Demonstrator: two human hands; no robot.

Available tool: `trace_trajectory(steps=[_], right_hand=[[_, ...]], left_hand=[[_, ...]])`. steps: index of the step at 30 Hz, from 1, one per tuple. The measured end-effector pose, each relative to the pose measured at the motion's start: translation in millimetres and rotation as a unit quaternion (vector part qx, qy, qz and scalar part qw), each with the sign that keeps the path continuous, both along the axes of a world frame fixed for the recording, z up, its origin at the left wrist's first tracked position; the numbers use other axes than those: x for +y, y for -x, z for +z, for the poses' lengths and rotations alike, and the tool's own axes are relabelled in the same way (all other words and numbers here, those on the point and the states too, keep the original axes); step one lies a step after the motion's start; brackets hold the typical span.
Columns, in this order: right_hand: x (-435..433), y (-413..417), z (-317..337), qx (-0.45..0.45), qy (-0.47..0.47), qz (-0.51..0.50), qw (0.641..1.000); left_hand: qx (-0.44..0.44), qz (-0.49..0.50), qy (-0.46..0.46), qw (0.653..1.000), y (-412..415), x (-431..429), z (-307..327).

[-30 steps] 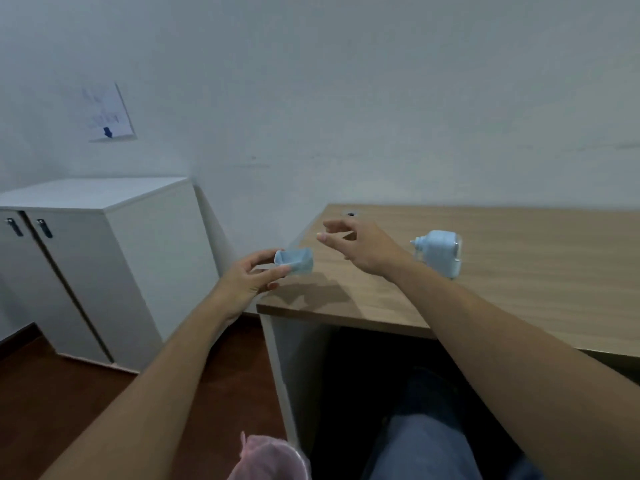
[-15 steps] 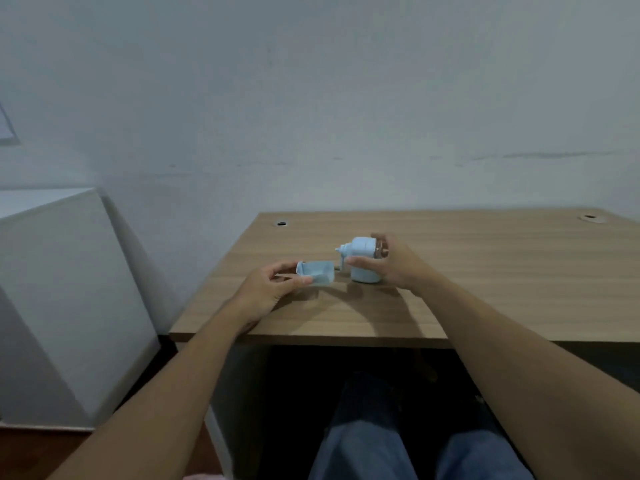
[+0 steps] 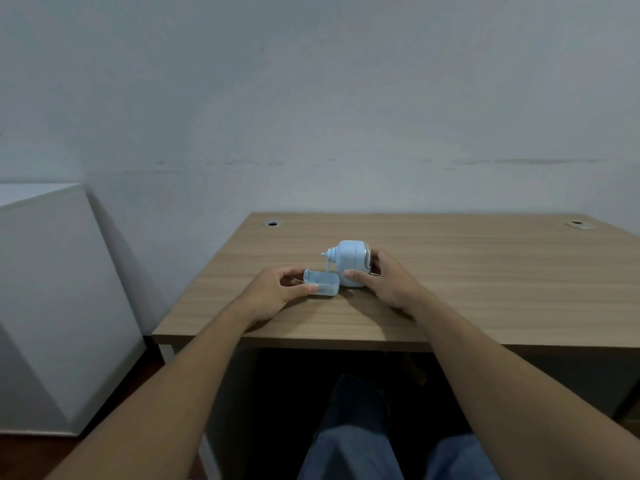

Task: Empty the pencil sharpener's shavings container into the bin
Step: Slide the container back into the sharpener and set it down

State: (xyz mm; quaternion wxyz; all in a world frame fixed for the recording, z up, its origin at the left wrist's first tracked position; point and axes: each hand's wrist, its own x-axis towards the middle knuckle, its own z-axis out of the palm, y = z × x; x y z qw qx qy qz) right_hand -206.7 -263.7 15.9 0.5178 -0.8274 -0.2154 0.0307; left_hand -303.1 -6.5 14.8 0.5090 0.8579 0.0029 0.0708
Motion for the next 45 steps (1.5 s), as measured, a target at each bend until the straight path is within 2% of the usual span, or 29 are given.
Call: trace_trajectory(steps=[12,18,24,28,31,36,45], right_hand=[[2.8,4.2,-5.9,0.001,-0.015,0.042,0.999],[5.6,4.5,-9.6,-0.001,-0.025,0.026,0.999],[9.1,5.8,-12.0,-0.004,-0.027,0.018,0.999],[8.2,5.6,-14.5,-0.008,-0.037,0.003,0.999],[10.3,7.2,-15.2,-0.021,-0.039,-0.009,0.999],[11.8,14.0,-14.8,-0.021,-0.063,-0.022,0.998],[9.5,14.5,-13.2,-0.058,-0.022,-0.018,0.998]], left_hand=[[-0.032,0.025,0.030,0.999,-3.3,-14.1,-0.8],[0.008,0.053,0.003,0.999,-11.3,-11.1,-2.1],[0.003,-0.025,0.030,0.999,-19.4,-23.0,-10.0],[-0.006,-0.020,0.012,1.000,-21.2,-29.7,-7.9],[-0.022,0.023,-0.009,0.999,-15.8,-36.8,-3.4],[-0.070,0.166,-0.033,0.983,-26.4,-32.7,-13.8],[-0.076,0.072,-0.048,0.993,-16.1,-31.7,-8.6]])
